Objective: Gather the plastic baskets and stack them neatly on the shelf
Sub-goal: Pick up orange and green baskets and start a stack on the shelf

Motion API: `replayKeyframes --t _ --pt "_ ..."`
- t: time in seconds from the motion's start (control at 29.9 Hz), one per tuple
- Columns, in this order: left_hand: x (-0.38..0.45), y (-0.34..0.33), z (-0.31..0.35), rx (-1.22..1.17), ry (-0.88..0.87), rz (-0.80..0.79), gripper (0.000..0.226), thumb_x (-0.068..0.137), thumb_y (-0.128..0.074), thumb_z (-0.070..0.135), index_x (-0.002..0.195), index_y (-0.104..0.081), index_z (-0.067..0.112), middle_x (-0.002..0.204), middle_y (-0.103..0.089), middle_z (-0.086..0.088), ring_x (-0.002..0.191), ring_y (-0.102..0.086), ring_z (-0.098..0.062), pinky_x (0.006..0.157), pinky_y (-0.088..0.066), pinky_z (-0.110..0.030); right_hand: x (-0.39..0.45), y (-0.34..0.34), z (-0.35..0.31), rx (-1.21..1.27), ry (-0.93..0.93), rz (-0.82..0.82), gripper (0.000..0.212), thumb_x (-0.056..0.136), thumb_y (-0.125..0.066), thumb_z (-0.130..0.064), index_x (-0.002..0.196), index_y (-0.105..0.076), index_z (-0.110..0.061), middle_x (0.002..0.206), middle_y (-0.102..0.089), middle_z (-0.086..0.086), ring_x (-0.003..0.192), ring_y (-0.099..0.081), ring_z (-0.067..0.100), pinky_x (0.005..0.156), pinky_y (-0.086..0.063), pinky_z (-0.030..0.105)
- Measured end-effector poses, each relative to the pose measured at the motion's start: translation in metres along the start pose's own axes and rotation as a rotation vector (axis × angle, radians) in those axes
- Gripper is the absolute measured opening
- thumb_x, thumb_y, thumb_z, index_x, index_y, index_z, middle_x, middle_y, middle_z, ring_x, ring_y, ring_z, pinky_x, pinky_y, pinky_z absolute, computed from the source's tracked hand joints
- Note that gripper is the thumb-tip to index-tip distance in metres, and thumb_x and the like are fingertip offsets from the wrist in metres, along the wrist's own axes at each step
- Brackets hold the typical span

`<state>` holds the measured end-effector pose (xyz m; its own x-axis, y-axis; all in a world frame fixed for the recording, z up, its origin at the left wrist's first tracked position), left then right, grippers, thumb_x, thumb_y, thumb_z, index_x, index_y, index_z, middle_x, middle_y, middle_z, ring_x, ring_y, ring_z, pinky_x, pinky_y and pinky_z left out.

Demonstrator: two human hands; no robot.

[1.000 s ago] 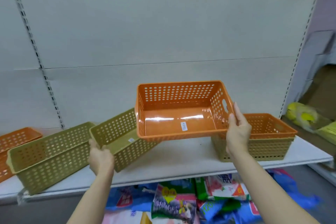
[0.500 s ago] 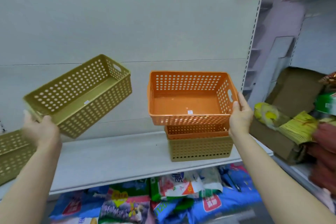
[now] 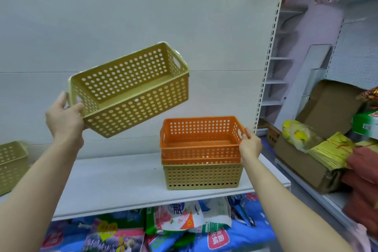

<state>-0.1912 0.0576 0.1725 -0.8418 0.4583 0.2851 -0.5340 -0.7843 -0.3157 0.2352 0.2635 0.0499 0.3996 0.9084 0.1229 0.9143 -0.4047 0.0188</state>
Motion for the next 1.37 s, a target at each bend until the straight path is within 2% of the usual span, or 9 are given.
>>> replayKeyframes --t 0.2,0.3,0.43,0.57,0.8,0.9,1.04,1.14,1.37 --pt "-0.014 -0.048 -0.038 0.073 0.085 -0.086 0.06 0.096 -0.056 -0.002 0.151 -0.048 0.02 0.119 -0.067 -0.003 0.074 -0.064 -0.016 0.04 -0.054 -0.023 -0.009 -0.003 0.015 -0.212 -0.013 0.012 0.035 0.099 -0.04 -0.01 0.13 -0.057 -0.009 0.132 -0.058 0.013 0.12 -0.052 0.034 0.098 -0.041 0.04" --pt "-0.024 -0.07 -0.06 0.112 0.126 -0.143 0.061 0.094 -0.057 -0.001 0.151 -0.048 0.02 0.128 -0.068 -0.004 0.091 -0.068 -0.024 0.065 -0.06 -0.038 -0.005 -0.003 0.024 -0.215 -0.041 -0.043 0.037 0.1 -0.038 -0.014 0.133 -0.055 -0.011 0.135 -0.056 0.01 0.123 -0.05 0.032 0.101 -0.041 0.041" --pt "-0.033 -0.102 -0.081 0.187 0.15 -0.233 0.06 0.096 -0.06 0.006 0.152 -0.047 0.022 0.14 -0.062 -0.002 0.11 -0.069 -0.026 0.093 -0.057 -0.053 -0.004 0.006 0.015 -0.086 0.043 -0.015 0.038 0.101 -0.031 -0.037 0.093 -0.065 -0.02 0.096 -0.061 0.006 0.097 -0.054 0.024 0.084 -0.043 0.036" --pt "-0.031 -0.138 -0.093 0.259 0.147 -0.323 0.057 0.096 -0.06 0.012 0.15 -0.048 0.023 0.141 -0.062 -0.002 0.111 -0.069 -0.028 0.094 -0.057 -0.052 -0.006 0.014 -0.031 0.335 0.167 -0.071 0.046 0.101 -0.037 -0.041 0.138 -0.049 -0.016 0.135 -0.054 -0.006 0.124 -0.049 0.008 0.108 -0.037 0.034" --pt "-0.054 -0.152 -0.102 0.291 0.156 -0.521 0.046 0.1 -0.058 0.037 0.144 -0.056 0.022 0.129 -0.068 -0.001 0.107 -0.068 -0.021 0.084 -0.059 -0.042 -0.007 0.016 -0.043 0.172 0.227 -0.12 0.043 0.099 -0.049 -0.033 0.14 -0.047 -0.018 0.143 -0.047 -0.006 0.129 -0.043 0.008 0.11 -0.036 0.034" --pt "-0.074 -0.138 -0.107 0.239 0.105 -0.709 0.017 0.103 -0.056 0.034 0.115 -0.061 0.046 0.104 -0.075 0.024 0.093 -0.071 0.002 0.082 -0.056 -0.026 -0.012 0.016 -0.024 0.14 0.21 -0.155 0.042 0.099 -0.048 -0.034 0.139 -0.048 -0.023 0.14 -0.05 -0.011 0.129 -0.044 0.007 0.109 -0.038 0.04" --pt "-0.085 -0.12 -0.125 0.338 0.055 -0.786 0.06 0.096 -0.063 0.042 0.149 -0.037 0.048 0.119 -0.07 0.026 0.105 -0.069 0.0 0.095 -0.055 -0.033 -0.021 0.019 -0.018 0.105 0.214 -0.144 0.04 0.1 -0.046 -0.027 0.139 -0.048 -0.02 0.14 -0.051 -0.007 0.126 -0.044 0.004 0.106 -0.036 0.027" --pt "-0.086 -0.112 -0.129 0.372 0.047 -0.796 0.1 0.081 -0.075 0.043 0.161 -0.015 0.04 0.126 -0.066 0.02 0.113 -0.065 -0.003 0.097 -0.052 -0.03 -0.021 0.022 -0.02 0.066 0.238 -0.133 0.042 0.098 -0.049 -0.031 0.139 -0.049 -0.021 0.138 -0.053 -0.008 0.125 -0.049 0.009 0.106 -0.042 0.039" --pt "-0.083 -0.117 -0.126 0.36 -0.031 -0.666 0.081 0.08 -0.082 0.039 0.151 -0.043 0.034 0.116 -0.074 0.015 0.106 -0.071 -0.007 0.093 -0.058 -0.039 -0.019 0.028 -0.018 0.04 0.216 -0.119 0.042 0.098 -0.049 -0.032 0.138 -0.051 -0.019 0.137 -0.054 -0.006 0.123 -0.048 0.008 0.104 -0.043 0.042"
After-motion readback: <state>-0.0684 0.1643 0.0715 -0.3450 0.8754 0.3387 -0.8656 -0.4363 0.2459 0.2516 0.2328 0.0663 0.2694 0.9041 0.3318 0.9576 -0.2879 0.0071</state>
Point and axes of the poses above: each hand's wrist, its own x-axis towards the middle knuckle, its own y-axis out of the back of the hand, z = x × y, the point moved 4 cm from there along x, towards the middle knuckle
